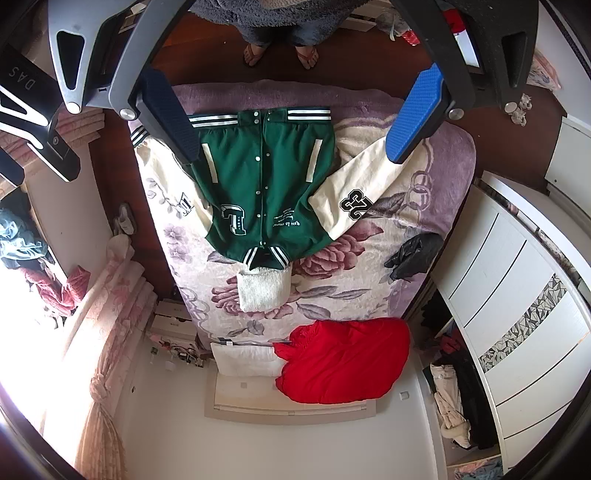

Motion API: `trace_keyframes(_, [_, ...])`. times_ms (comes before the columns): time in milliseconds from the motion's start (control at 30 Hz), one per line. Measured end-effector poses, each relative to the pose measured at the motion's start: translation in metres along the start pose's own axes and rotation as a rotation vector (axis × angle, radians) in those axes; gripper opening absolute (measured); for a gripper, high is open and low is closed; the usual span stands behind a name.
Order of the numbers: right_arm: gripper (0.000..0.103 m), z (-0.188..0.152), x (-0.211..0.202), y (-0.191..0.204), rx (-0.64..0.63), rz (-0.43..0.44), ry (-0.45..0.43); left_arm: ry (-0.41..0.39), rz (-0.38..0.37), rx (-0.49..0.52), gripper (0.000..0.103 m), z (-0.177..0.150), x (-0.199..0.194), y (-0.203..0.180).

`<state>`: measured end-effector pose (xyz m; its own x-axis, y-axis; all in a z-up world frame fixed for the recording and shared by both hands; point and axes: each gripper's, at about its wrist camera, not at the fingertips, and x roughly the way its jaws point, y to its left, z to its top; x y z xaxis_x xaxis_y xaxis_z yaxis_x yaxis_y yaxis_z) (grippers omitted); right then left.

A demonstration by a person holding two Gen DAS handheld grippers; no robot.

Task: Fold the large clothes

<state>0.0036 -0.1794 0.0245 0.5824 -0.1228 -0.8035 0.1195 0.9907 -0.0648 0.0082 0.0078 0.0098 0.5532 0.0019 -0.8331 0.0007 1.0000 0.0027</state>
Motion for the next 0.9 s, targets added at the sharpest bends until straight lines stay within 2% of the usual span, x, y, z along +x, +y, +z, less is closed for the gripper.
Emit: trace_keyframes(900, [0.103,0.005,-0.008,0.002,0.002,0.005,-0.016,-0.033,0.001,-0.006,0.103,0.010,-0.013,0.002])
